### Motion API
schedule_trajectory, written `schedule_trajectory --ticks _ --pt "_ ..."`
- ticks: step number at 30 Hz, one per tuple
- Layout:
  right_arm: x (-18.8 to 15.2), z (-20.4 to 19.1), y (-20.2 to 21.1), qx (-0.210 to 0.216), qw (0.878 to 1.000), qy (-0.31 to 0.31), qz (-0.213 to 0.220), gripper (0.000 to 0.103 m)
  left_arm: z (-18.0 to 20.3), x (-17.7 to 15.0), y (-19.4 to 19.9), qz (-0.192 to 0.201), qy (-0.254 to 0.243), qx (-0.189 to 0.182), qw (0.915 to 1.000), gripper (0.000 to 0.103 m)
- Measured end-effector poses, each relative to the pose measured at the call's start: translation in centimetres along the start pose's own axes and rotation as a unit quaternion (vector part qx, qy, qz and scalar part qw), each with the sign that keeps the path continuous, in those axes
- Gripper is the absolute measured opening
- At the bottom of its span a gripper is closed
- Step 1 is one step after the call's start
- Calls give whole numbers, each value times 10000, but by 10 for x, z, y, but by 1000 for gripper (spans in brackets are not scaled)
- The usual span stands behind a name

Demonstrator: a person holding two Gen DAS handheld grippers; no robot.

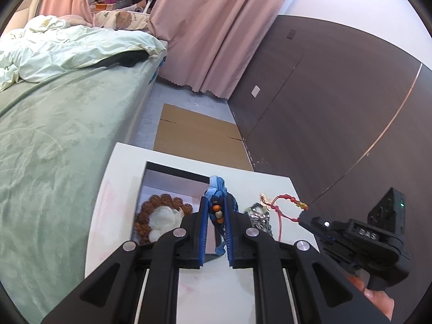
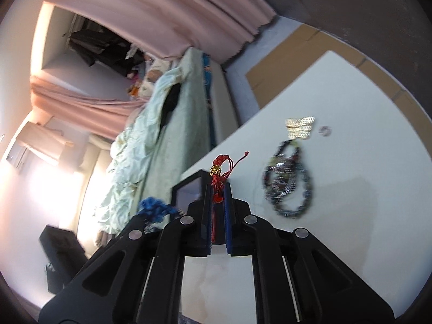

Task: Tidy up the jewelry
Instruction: 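Carry blue bracelet to box with left gripper while right gripper grasps red bracelet, then release blue bracelet into box with left gripper while right releases red bracelet there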

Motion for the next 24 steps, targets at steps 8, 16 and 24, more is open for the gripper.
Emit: schedule_trajectory --ticks 8,16,24 --pt "-11 -40 -23 422 9987 247 -175 9 -27 12 -7 25 304 118 9995 22" --pt "-21 -59 -48 553 9970 378 -378 9 -39 28 7 389 416 246 9981 79" --pt "-28 -75 -68 657 9948 590 -517 9 -55 34 12 437 610 337 9966 80"
Point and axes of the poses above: each gripper's, at about its wrist camera, not at the fingertips, and y roughly against the way its jaws point, z to its right, x to its top, the point moved 8 cm from there along -y, roughly the way its jaws point
